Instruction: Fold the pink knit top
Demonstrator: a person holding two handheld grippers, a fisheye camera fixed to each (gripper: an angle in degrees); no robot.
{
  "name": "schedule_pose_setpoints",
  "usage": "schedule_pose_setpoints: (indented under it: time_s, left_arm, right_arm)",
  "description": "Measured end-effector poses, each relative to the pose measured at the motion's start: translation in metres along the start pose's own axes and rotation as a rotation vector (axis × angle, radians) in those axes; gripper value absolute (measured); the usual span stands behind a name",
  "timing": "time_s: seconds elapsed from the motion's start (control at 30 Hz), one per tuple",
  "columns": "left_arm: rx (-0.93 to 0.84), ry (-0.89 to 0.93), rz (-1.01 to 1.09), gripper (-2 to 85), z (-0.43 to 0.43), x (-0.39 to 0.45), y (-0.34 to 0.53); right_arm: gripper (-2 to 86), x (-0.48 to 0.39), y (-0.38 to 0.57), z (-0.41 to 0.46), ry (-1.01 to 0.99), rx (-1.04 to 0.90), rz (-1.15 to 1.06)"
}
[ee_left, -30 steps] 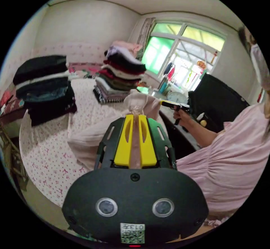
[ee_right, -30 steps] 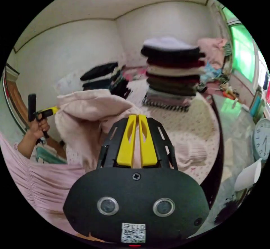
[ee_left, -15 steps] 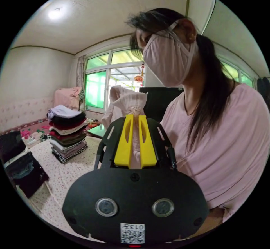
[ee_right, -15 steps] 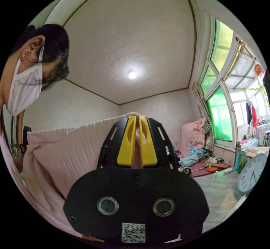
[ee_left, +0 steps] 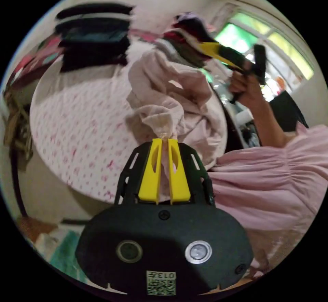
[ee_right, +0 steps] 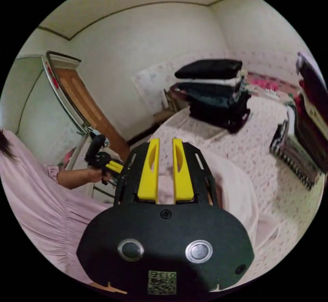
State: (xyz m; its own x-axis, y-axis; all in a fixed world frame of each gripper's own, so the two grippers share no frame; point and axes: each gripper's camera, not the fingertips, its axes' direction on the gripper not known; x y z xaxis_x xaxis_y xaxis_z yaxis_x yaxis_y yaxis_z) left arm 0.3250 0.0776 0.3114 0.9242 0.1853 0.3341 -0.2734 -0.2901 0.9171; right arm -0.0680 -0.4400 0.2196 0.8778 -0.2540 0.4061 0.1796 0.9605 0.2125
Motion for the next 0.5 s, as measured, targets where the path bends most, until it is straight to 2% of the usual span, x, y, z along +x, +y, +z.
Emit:
schedule_pose_setpoints:
  time_s: [0.1, 0.17, 0.27, 0.37, 0.5]
  left_arm:
    - [0.071, -0.004, -0.206, 5.5, -0.001, -0.05, 0.019]
    - [0.11, -0.039, -0.242, 7.4, -0.006, -0.068, 0.016]
    - [0.048, -0.079, -0.175, 10.7, 0.007, -0.077, -0.017]
    - [-0.035, -0.035, -0.063, 15.1, 0.044, -0.064, -0.056]
    - [-0.163, -0.046, 0.058, 17.9, 0.117, -0.02, -0.089]
  right_arm:
    - [8.4, 0.0, 0.043, 0.012, 0.081, -0.042, 0.102]
    - [9.5, 0.004, 0.09, 0.005, 0.291, -0.107, 0.208]
    - [12.3, 0.01, 0.145, -0.016, 0.567, -0.173, 0.373]
    - [15.3, 0.004, 0.176, -0.022, 0.783, -0.227, 0.424]
    - [12.5, 0.012, 0.19, 0.0, 0.849, -0.281, 0.459]
